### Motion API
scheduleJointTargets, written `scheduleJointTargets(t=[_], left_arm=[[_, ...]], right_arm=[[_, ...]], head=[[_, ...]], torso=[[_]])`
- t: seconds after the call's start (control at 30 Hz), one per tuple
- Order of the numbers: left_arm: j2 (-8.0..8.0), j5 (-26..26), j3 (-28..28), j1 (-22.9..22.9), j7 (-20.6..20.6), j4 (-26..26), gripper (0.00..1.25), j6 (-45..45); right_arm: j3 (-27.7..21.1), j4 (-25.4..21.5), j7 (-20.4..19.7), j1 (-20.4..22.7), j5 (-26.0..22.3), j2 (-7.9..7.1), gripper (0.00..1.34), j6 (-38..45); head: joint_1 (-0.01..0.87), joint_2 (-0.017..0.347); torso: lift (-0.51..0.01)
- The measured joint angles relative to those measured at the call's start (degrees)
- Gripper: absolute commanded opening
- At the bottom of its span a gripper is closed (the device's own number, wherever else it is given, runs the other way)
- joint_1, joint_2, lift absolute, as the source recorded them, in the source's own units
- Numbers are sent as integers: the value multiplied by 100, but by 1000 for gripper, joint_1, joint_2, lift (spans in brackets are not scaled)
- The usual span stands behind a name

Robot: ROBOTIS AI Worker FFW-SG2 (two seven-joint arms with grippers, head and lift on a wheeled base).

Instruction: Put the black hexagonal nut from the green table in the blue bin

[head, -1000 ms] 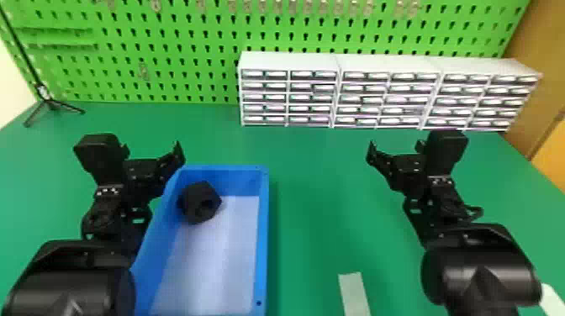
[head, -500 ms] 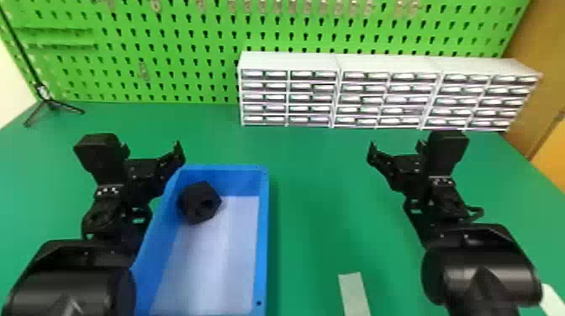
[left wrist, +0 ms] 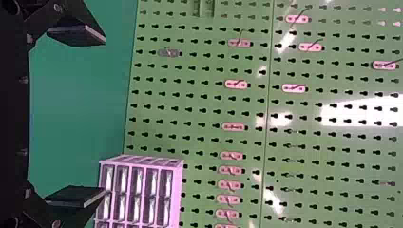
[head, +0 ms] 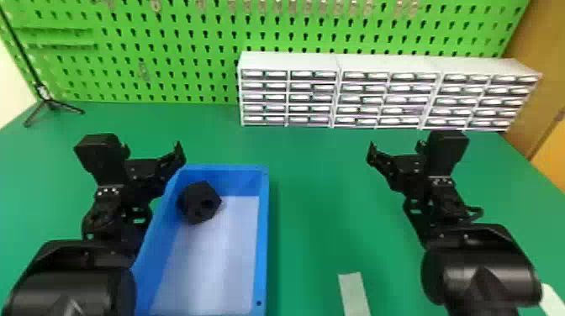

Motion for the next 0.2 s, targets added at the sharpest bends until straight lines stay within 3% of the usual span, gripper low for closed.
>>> scheduleJointTargets(t=[0.2], left_arm=[[-1,2,0,-3,0,0,1085,0]], right_arm=[[1,0,0,-1,-14,5,1164,9]], head=[[686,28]], torso=[[-96]])
